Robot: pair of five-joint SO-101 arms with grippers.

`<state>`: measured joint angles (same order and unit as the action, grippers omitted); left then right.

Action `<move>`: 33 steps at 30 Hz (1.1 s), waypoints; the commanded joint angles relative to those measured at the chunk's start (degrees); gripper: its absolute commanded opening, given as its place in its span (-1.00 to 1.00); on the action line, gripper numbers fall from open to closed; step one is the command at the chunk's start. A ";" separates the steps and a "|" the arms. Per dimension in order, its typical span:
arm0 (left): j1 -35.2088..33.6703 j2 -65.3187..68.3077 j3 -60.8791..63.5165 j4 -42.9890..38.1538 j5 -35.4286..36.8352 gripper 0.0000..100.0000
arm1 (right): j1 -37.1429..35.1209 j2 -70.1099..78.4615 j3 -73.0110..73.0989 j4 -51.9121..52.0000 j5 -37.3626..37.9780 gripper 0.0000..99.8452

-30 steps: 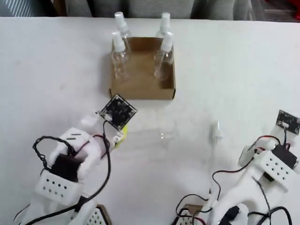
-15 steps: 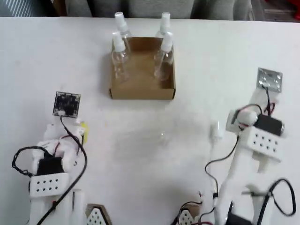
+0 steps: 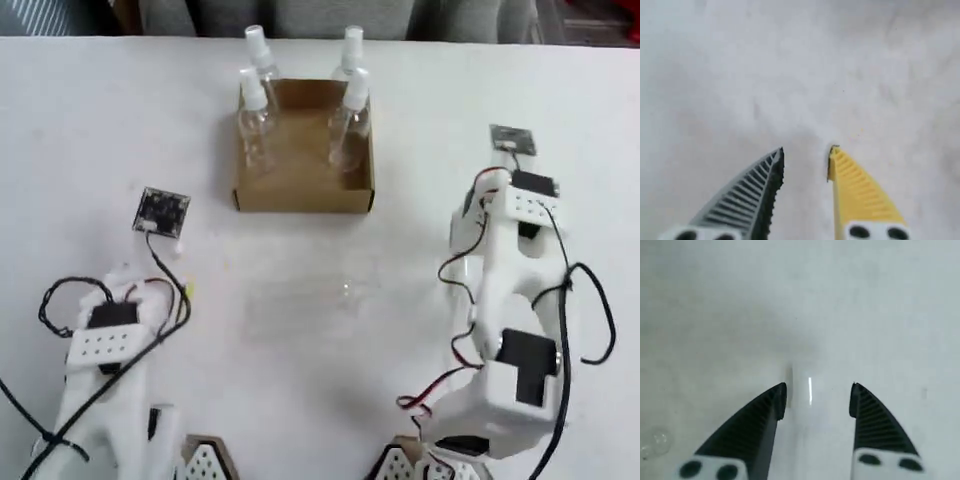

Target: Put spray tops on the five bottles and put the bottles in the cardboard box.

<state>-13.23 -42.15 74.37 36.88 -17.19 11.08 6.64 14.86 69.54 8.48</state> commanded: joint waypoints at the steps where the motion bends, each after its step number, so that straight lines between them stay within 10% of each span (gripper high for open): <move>1: 0.84 2.95 -4.75 -1.58 -0.35 -0.68 | -2.86 1.71 -2.55 -1.89 0.44 -0.65; 23: -0.04 3.21 -4.92 -1.23 0.88 -0.68 | -0.66 2.95 -2.81 2.33 4.04 -0.96; 33: -8.40 3.21 -5.19 -0.53 7.82 -0.68 | -21.41 -21.32 -8.44 14.73 -8.44 -0.97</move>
<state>-18.24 -38.81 72.44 36.44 -10.86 -2.73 -8.92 11.52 81.05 3.47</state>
